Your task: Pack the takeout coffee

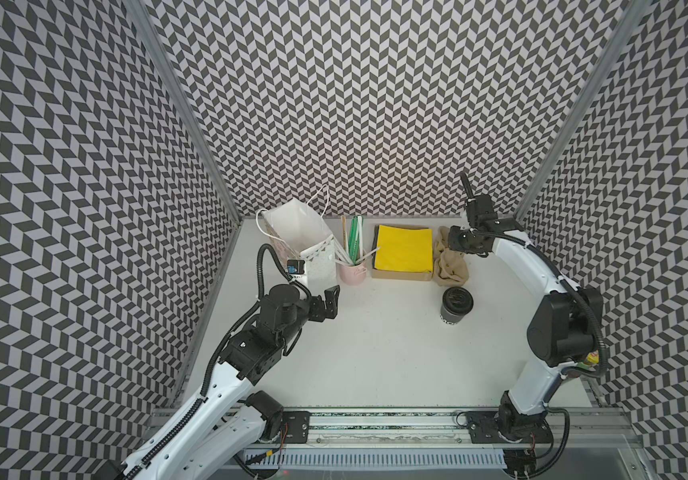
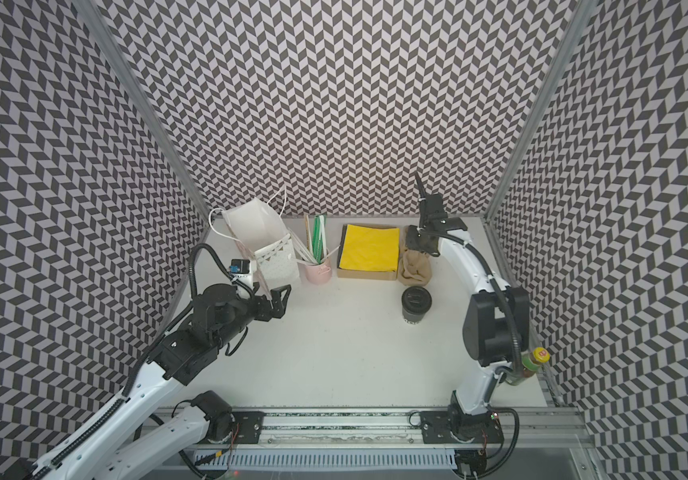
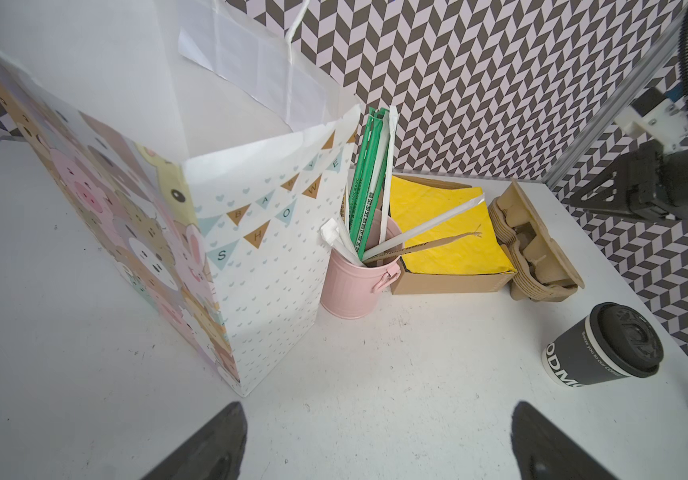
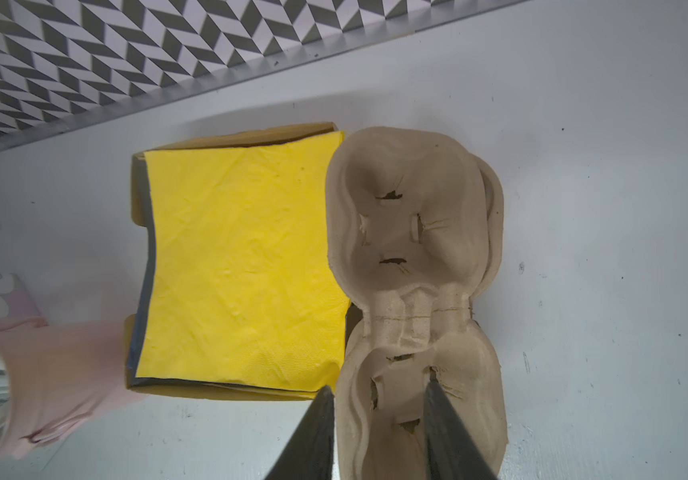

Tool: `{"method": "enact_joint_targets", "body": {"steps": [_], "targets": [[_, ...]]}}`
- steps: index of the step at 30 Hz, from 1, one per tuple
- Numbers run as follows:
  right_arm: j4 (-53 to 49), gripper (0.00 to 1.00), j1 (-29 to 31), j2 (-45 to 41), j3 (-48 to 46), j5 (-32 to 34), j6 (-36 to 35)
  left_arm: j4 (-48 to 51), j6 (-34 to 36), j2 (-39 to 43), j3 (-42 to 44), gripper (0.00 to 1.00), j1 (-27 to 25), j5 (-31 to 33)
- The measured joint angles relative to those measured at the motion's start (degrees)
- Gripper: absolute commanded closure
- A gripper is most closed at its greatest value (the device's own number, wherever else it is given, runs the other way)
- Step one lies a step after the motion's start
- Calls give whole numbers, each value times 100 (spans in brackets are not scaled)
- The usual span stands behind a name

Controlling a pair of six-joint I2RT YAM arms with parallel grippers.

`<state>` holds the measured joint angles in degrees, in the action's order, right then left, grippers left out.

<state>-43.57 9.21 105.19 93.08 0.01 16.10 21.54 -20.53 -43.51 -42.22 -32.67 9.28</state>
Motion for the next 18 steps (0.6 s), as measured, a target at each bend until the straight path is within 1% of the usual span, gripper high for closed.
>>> {"method": "enact_joint_targets", "body": {"steps": [3, 6, 11, 15, 18], "targets": [[-11, 59, -15, 317, 11, -26, -7, -2, 0, 0, 0, 1, -4, 0], [-9, 58, -55, 494, 11, -55, -11, -2, 0, 0, 0, 1, -37, -2], [37, 56, -190, 514, 11, -118, -4, 0, 0, 0, 0, 1, -37, -2], [66, 52, -267, 540, 7, -173, 0, 0, 0, 0, 0, 1, -37, -2], [157, 52, -304, 564, 7, -219, -2, -2, 0, 0, 0, 1, -37, -2]]}}
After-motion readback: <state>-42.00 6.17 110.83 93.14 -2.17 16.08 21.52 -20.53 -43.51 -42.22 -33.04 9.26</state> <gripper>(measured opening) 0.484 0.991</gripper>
